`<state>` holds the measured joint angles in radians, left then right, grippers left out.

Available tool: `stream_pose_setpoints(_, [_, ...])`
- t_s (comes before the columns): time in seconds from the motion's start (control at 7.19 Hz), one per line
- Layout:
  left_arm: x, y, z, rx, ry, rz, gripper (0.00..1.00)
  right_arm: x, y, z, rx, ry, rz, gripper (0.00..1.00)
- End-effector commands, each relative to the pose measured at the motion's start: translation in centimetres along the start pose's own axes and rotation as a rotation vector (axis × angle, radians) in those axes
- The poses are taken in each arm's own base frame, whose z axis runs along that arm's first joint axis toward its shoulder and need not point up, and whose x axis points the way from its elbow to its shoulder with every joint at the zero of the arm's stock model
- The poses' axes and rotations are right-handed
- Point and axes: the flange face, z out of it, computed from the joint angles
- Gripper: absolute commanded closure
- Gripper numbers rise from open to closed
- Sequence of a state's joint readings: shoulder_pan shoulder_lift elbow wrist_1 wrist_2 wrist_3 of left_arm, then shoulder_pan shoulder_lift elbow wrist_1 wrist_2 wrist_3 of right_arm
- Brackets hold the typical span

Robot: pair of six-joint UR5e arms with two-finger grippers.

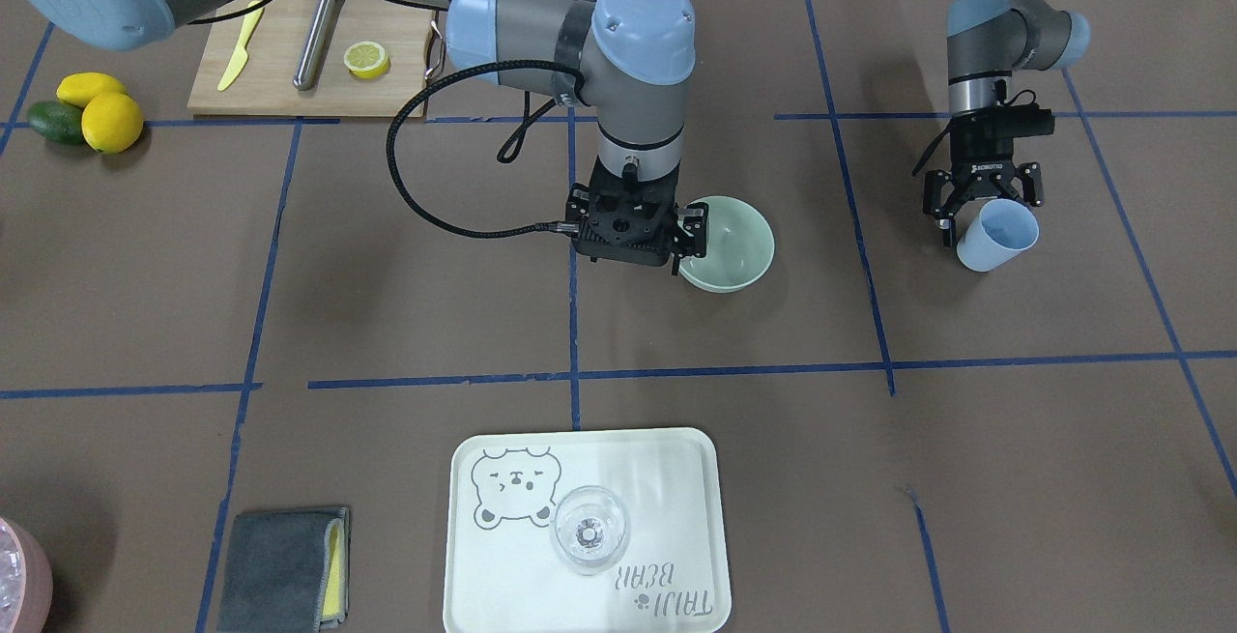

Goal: Pour ice into bowl

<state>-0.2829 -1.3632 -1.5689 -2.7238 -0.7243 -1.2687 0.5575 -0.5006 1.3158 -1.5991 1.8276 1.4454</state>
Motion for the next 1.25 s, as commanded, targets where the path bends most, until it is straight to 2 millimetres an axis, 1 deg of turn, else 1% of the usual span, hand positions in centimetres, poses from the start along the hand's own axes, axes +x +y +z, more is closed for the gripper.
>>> stream_pose_setpoints(0.0, [-0.5,0.0,-0.1,0.000,-0.005,0.009,0.03,3.0,-1.6,-0.7,0.003,-0.016,-0.027,0.00])
stream_pose_setpoints(0.14, [-0.7,-0.1,-0.2,0.003,0.008,-0.001,0.03,4.6,-1.7,-0.7,0.007,-0.019,-0.031,0.00])
stream_pose_setpoints(0.28, [-0.8,-0.1,-0.3,0.004,0.011,-0.005,0.04,4.9,-1.7,-0.7,0.007,-0.020,-0.033,0.00])
stream_pose_setpoints(0.56, [-1.0,0.0,-0.2,0.003,0.008,-0.001,0.16,5.2,-1.9,-0.7,0.009,-0.019,-0.032,0.00])
stream_pose_setpoints(0.69, [-1.0,0.0,-0.2,0.004,0.009,-0.002,0.30,5.9,-1.8,-0.5,0.009,-0.019,-0.032,0.00])
stream_pose_setpoints(0.83, [-0.5,-0.3,-0.3,0.007,0.018,-0.013,0.68,6.4,-1.7,-0.7,0.010,-0.025,-0.035,0.00])
stream_pose_setpoints(0.97, [-0.3,-0.5,-0.5,0.008,0.022,-0.017,1.00,6.5,-1.7,-0.8,0.011,-0.028,-0.041,0.00])
stream_pose_setpoints(1.11, [0.7,-1.5,-0.9,0.015,0.039,-0.035,1.00,6.5,-1.6,-1.0,0.011,-0.032,-0.042,0.00])
